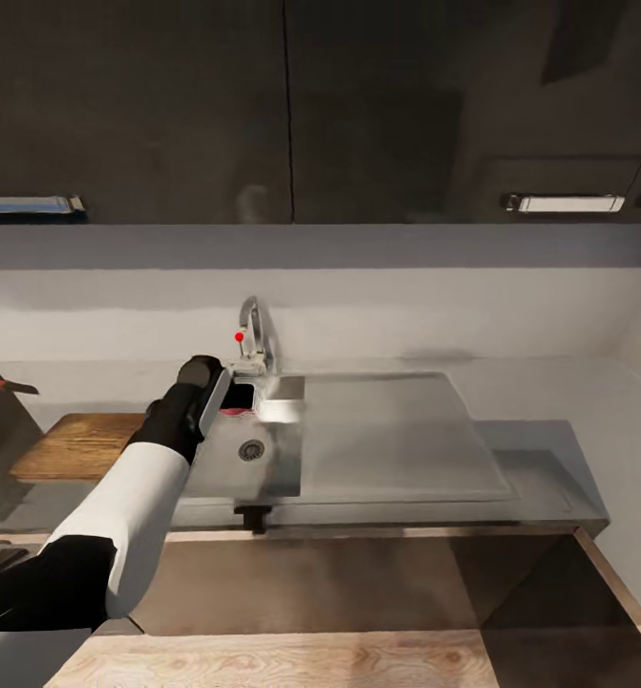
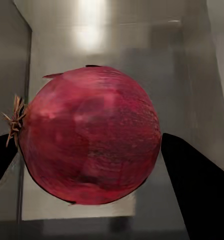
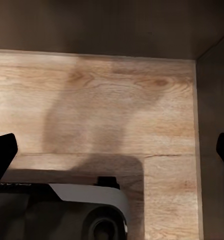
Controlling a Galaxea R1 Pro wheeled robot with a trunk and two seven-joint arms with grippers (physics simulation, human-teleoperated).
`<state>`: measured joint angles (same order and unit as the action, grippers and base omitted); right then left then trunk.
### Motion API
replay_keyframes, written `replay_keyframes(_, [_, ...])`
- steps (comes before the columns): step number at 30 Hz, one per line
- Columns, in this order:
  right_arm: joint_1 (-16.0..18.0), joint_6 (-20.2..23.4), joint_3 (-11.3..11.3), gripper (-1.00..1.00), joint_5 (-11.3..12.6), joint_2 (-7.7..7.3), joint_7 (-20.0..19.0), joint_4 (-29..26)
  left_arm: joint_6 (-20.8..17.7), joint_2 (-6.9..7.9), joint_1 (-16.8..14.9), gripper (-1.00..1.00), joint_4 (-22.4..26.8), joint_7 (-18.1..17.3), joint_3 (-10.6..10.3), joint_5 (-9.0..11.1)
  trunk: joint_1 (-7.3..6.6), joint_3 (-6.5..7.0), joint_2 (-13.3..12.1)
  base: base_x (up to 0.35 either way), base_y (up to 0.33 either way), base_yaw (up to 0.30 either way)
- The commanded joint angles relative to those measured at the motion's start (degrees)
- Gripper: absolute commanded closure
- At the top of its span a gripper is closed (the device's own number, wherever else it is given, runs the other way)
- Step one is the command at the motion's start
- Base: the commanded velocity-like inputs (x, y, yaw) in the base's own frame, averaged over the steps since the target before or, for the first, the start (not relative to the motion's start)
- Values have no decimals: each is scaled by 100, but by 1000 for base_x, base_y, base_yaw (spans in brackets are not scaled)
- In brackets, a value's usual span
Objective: In the kitchen, take the Vidalia onion out of the sink, dice it on the chopping board with the paring knife, put the diced onion into the bowl on the countertop, then place both the paring knife and the chopping board into the sink.
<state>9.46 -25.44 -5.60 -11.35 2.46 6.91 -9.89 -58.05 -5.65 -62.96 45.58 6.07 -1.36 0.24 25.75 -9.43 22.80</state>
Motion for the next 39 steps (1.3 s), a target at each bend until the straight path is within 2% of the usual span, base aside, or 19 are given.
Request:
replay_keyframes(1, [3,-78,-46,-100,-61,2,18,4,-26,-3,-6,100,87,35,-13,1,4,-12,12,0,61,266])
replay_keyframes(11, [3,-154,-46,-100,-52,-8,12,5,-31,-6,-6,100,176,35,-14,2,4,-12,12,0,236,270])
replay_keyframes(16, [3,-154,-40,-100,-52,-14,6,5,-31,-6,-6,100,141,35,-14,2,4,-12,12,0,293,93])
replay_keyframes(23, [3,-158,-38,-100,-52,-17,4,5,-31,-20,-6,100,115,35,-30,2,4,-12,12,0,300,-10])
replay_keyframes(33, [3,-163,-38,-100,-52,-18,3,5,-31,-24,-6,100,87,35,-31,2,4,1,12,0,301,-169])
replay_keyframes(39, [3,-163,-38,-100,-52,-17,3,5,-31,-23,-6,100,75,35,-31,3,4,3,12,0,301,-30])
